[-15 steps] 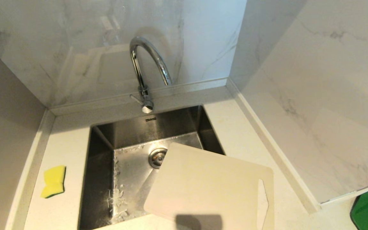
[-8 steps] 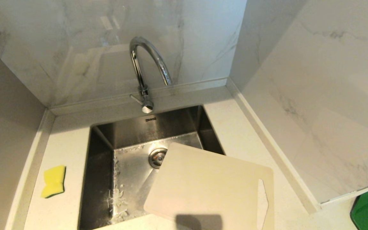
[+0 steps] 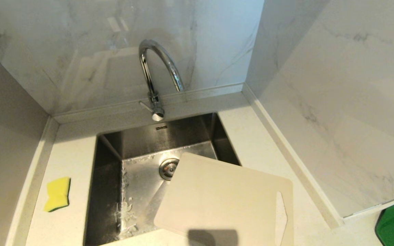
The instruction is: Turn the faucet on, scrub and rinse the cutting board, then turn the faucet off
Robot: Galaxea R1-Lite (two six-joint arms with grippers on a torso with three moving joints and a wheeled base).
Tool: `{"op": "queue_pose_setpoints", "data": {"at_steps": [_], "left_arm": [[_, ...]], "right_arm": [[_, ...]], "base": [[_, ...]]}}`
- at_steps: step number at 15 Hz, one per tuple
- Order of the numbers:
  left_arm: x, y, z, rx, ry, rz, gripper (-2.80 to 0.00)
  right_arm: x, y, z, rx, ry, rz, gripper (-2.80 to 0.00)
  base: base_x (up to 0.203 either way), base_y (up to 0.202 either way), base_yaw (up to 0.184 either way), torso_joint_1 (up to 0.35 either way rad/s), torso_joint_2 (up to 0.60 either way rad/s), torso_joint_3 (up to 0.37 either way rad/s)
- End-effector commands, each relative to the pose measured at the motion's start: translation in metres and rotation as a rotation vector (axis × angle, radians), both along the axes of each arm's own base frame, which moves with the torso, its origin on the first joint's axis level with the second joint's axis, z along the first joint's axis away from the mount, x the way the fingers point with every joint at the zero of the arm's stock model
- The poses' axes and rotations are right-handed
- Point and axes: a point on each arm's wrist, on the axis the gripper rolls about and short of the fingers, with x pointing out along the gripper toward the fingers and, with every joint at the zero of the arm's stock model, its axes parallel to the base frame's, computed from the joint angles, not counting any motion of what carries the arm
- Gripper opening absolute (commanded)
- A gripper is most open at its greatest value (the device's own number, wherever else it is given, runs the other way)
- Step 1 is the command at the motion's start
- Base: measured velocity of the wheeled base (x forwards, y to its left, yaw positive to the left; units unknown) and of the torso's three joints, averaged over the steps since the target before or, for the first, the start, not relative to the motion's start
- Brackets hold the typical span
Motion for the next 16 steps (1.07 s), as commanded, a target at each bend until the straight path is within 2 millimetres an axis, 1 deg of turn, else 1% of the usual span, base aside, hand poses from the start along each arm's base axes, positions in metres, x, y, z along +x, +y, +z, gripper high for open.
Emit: {"op": "queue_pose_setpoints", "data": {"at_steps": [1,16], "left_arm": [[-0.0001,0.0000,0.0000,0.000,-0.001,0.001,-2.80],[0.0000,0.0000,-0.0001,0.000,-0.001,0.001,-2.80]], "right_arm": [[0.0000,0.0000,-0.0004,-0.002,0.000,0.000,-2.80],[0.0000,-0.0001,-0.0003,-0.002,-0.002,-0.003,-2.80]], "base": [[0.000,0.000,0.000,0.000,0.00,0.000],[0.000,0.000,0.000,0.000,0.00,0.000]]}}
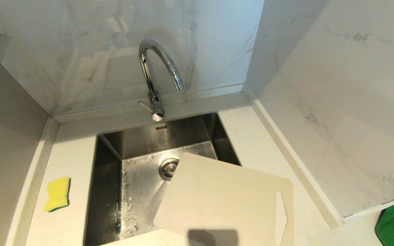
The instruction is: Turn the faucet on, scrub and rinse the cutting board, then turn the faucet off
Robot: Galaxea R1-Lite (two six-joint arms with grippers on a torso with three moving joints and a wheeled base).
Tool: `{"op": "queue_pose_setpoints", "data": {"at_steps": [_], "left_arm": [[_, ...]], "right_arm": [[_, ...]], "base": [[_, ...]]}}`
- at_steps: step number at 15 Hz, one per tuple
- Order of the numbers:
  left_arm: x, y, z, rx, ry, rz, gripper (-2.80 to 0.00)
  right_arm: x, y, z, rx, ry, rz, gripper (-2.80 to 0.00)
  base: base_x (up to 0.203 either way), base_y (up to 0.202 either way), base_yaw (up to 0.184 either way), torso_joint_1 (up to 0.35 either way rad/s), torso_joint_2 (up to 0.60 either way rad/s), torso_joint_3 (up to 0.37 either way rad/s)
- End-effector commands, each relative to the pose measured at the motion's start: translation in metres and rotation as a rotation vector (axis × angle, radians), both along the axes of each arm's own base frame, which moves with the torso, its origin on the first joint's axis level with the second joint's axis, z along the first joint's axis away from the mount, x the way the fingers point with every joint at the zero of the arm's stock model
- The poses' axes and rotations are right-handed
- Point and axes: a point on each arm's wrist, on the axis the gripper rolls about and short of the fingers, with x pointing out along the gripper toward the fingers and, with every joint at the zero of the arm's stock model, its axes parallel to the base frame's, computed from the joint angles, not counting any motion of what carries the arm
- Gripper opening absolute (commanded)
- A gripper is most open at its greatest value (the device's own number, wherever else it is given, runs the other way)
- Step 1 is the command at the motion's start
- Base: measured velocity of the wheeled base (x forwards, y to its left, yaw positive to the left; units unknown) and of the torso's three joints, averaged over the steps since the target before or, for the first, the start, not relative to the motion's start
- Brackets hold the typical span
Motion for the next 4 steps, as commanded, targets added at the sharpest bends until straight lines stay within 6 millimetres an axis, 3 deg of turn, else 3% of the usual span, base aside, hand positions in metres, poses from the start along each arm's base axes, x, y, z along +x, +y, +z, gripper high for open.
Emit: {"op": "queue_pose_setpoints", "data": {"at_steps": [1,4], "left_arm": [[-0.0001,0.0000,0.0000,-0.001,-0.002,0.001,-2.80],[0.0000,0.0000,-0.0004,-0.001,0.000,0.001,-2.80]], "right_arm": [[0.0000,0.0000,-0.0003,0.004,-0.001,0.000,-2.80],[0.0000,0.0000,-0.0003,0.005,-0.001,0.000,-2.80]], "base": [[0.000,0.000,0.000,0.000,0.00,0.000],[0.000,0.000,0.000,0.000,0.00,0.000]]}}
